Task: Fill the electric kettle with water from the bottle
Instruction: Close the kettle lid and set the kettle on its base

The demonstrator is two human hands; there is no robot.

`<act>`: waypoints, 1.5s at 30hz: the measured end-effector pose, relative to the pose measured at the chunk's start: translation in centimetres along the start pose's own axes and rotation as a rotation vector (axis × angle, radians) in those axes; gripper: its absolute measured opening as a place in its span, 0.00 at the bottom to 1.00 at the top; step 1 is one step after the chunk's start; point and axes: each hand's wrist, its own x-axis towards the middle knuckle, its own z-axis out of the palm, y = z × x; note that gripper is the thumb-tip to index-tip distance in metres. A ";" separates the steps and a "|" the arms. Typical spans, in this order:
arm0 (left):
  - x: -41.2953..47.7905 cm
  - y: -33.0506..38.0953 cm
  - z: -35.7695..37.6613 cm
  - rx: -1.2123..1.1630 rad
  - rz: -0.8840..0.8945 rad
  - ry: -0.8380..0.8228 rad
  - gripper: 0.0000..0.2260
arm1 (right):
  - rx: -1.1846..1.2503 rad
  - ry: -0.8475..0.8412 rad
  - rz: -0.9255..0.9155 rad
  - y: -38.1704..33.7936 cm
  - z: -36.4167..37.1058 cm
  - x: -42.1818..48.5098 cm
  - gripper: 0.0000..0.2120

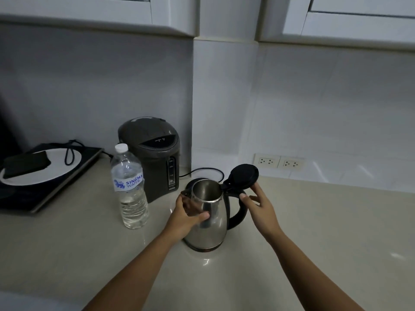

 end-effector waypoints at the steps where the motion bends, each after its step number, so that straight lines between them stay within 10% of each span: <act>1: 0.0 0.0 0.0 -0.003 0.001 0.004 0.39 | 0.000 -0.001 -0.015 -0.2 0.1 0.0 0.26; 32: -0.2 -0.3 -1.0 0.062 0.037 -0.031 0.36 | -0.139 -0.065 -0.217 -4.3 5.3 4.1 0.12; 45: 0.0 -0.9 -1.2 0.061 0.042 -0.039 0.32 | -0.710 -0.125 -0.390 -4.7 7.1 3.3 0.17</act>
